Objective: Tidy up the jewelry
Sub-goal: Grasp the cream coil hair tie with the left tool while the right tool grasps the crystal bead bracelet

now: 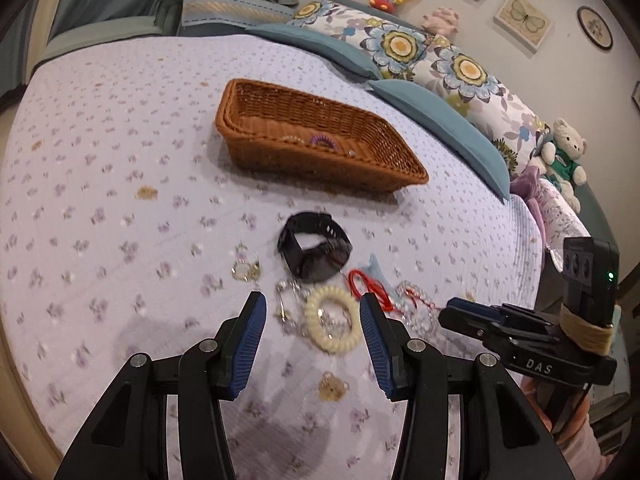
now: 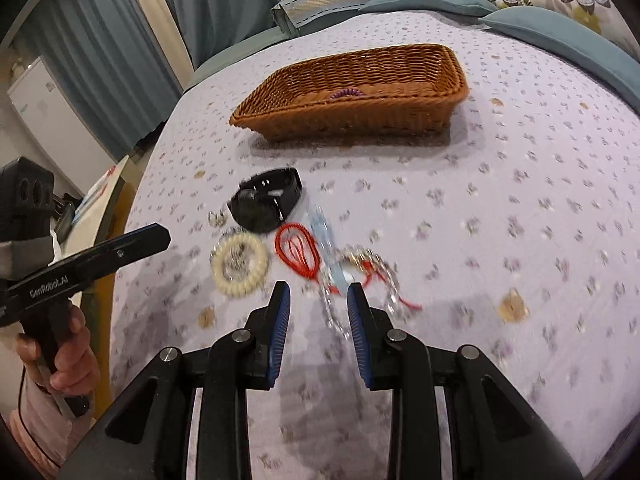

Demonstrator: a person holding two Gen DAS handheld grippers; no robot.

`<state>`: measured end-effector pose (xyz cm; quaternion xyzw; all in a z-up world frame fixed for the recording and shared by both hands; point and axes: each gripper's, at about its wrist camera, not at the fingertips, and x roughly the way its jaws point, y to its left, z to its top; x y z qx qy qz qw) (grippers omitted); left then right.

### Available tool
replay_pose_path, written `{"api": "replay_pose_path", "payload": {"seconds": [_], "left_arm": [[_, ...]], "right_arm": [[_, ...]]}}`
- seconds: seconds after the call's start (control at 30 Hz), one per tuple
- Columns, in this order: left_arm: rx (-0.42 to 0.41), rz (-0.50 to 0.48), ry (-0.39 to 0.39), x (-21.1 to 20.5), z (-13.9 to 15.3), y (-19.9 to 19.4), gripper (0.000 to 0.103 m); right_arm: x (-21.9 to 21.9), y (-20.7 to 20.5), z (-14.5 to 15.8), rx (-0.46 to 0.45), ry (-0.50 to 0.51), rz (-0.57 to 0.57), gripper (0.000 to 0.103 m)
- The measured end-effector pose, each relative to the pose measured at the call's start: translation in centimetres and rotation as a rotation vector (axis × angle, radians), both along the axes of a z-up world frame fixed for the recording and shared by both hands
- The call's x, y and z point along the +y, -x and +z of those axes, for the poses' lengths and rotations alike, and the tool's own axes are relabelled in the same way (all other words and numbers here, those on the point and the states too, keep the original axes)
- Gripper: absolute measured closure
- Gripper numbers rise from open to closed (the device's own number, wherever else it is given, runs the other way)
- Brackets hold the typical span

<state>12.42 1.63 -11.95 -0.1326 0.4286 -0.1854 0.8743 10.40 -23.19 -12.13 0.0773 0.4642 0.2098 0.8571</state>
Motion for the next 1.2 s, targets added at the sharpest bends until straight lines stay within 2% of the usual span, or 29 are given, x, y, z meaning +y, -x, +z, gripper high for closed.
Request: {"api": "replay_pose_path", "payload": {"seconds": [0.2, 0.53, 0.7, 0.9, 0.97, 1.03, 1.2], "left_arm": [[0.005, -0.023, -0.005, -0.7, -0.6, 0.9, 0.053], [0.035, -0.03, -0.012, -0.7, -1.9, -0.5, 0.053], [0.055, -0.037, -0.024, -0.9, -3.1, -1.4, 0.053], [0.057, -0.046, -0.051, -2.0, -3.6, -2.4, 0.053], [0.053, -0.049, -0.068, -2.5, -3.8, -2.7, 0.054], [0.055, -0.054, -0.093, -3.2, -4.0, -3.0, 0.063], [0.055, -0.053, -0.129, -4.0, -4.3, -3.4, 0.064]], "right_arm": [[-0.9, 1.4, -0.7, 0.011, 0.008, -0.016, 0.071], [-1.7, -1.4, -2.6, 0.086, 0.044, -0.122, 0.071], [-1.4, -2.3, -2.9, 0.081, 0.067, -0.146, 0.071], [-0.2, -2.4, -3.1, 0.05, 0.147, -0.147, 0.071], [0.1, -2.4, -3.2, 0.043, 0.166, -0.148, 0.071], [0.1, -2.4, -3.3, 0.039, 0.171, -0.151, 0.071], [0.1, -2.4, -3.4, 0.037, 0.168, -0.155, 0.071]]}}
